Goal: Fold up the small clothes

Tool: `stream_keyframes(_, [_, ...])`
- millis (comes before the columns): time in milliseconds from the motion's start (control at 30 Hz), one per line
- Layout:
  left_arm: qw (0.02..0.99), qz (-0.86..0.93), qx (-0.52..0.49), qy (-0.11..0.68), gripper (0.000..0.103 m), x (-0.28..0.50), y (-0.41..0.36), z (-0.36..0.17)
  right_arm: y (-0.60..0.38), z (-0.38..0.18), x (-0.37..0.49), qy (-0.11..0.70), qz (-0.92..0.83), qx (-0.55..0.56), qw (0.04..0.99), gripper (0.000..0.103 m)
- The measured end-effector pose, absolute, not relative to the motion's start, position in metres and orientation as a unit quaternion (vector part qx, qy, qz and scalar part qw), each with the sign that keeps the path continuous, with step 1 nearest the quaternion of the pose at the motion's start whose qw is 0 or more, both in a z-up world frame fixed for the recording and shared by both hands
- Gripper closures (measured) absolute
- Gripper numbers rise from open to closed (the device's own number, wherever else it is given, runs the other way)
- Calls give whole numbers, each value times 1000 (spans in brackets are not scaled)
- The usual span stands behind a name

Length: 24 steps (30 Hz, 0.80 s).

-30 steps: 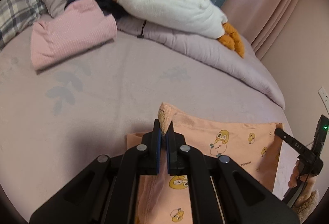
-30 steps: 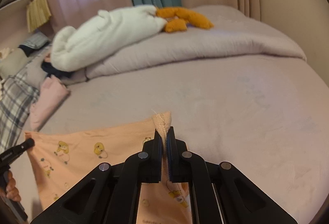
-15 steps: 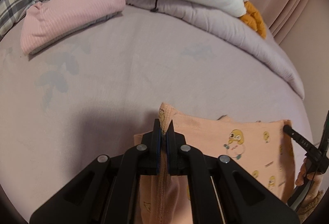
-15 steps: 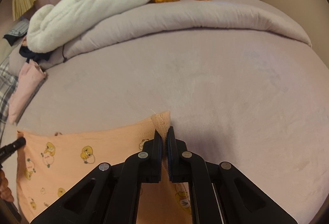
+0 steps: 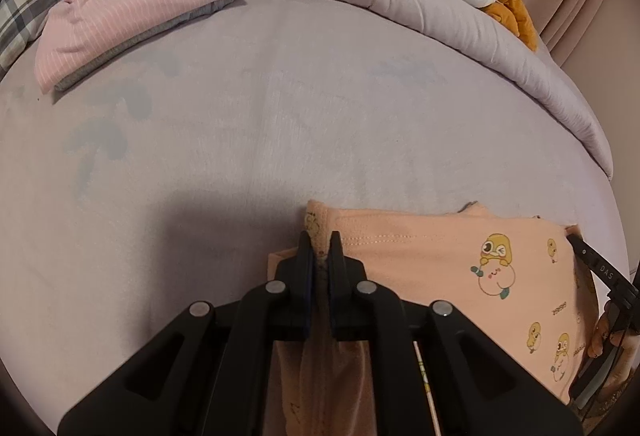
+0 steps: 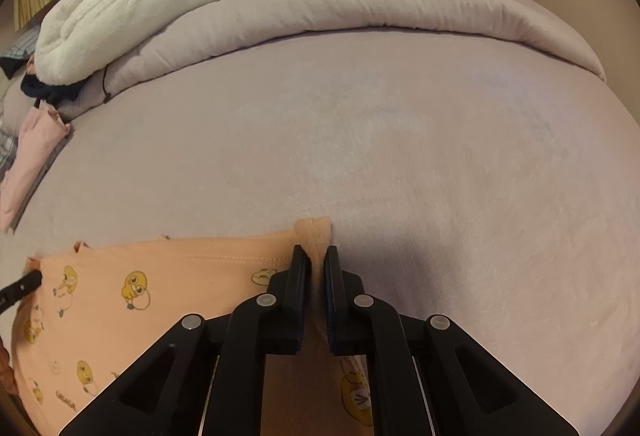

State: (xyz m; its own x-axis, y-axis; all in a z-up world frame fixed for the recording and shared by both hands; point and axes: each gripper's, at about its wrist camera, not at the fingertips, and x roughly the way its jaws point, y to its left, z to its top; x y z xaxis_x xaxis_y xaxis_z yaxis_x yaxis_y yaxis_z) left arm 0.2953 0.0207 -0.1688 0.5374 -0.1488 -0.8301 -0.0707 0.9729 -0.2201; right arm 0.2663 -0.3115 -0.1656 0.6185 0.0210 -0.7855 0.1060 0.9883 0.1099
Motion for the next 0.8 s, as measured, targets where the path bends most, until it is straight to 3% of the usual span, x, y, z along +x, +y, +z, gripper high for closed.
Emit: stream_keyframes(800, [861, -27, -151, 485, 93, 295, 27, -171, -307, -168, 271, 437, -32, 57, 897, 99])
